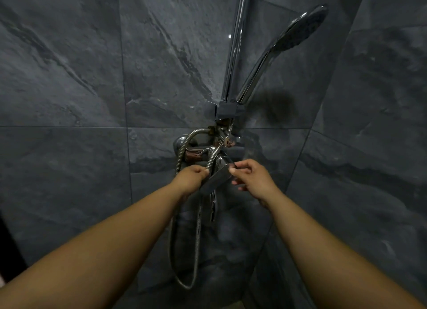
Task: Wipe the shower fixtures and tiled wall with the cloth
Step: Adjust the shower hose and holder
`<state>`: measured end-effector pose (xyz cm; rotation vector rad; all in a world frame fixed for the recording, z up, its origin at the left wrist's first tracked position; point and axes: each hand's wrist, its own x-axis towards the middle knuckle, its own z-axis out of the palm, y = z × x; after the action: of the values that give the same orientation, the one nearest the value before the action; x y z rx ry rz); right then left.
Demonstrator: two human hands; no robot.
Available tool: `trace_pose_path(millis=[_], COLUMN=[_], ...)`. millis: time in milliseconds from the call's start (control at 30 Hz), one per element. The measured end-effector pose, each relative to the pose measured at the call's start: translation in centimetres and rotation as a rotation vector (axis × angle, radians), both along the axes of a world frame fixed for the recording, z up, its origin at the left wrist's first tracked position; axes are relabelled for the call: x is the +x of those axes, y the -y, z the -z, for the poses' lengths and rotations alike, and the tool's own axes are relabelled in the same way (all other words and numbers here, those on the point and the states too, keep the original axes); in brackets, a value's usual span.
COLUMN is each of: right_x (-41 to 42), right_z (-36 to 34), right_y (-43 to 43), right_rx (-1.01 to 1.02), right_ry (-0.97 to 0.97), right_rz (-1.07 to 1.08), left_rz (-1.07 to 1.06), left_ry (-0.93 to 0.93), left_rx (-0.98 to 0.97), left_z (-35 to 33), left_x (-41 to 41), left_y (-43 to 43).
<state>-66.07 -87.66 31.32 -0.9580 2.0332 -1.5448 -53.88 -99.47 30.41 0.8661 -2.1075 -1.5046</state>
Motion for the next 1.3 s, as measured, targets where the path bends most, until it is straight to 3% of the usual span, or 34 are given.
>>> trace_pose_path(millis=[333, 533, 733, 900, 967, 1067, 1167, 1300], right_x=[-1.2, -1.5, -3.6, -6.1, -6.5, -6.0, -5.4, -5.1], right_z=[-0.1, -1.6, -1.5, -2.5, -4.2, -7.9, -10.3, -10.2], right_y=[-0.1, -0.3, -0.3, -0.3, 0.8, 2.8, 4.3, 4.7], right_rx=[-0.044, 0.077, 0.106, 0.286, 0.164, -0.122, -0.182, -0.220], right_ry=[-0.066, 0.015, -0.144, -0.221, -0.240, -0.045, 0.030, -0.006], right_rz=[-0.087, -0.105, -0.093, -0.098, -0.052, -0.023, -0.085, -0.125], left_rz=[-0.062, -0.054, 0.030, -0.305, -0.404, -0.402, -0.311, -0.219], left_ry=[0.108, 0.156, 0.174, -0.051, -0.123, -0.151, -0.103, -0.111], left_rx=[-0.474, -0.583, -0.519, -0.506, -0.499, -0.413, -0.340, -0.269], left_z=[-1.4, -1.9, -2.2, -6.3, -7.9, -9.3, -9.4, -9.6], left_x=[1.3, -1.7, -1.6, 0.0, 0.0, -0.5, -1.1, -1.5], left_y=[-1.6, -5.1, -4.5, -1.9, -1.2, -0.9, -1.5, -1.8])
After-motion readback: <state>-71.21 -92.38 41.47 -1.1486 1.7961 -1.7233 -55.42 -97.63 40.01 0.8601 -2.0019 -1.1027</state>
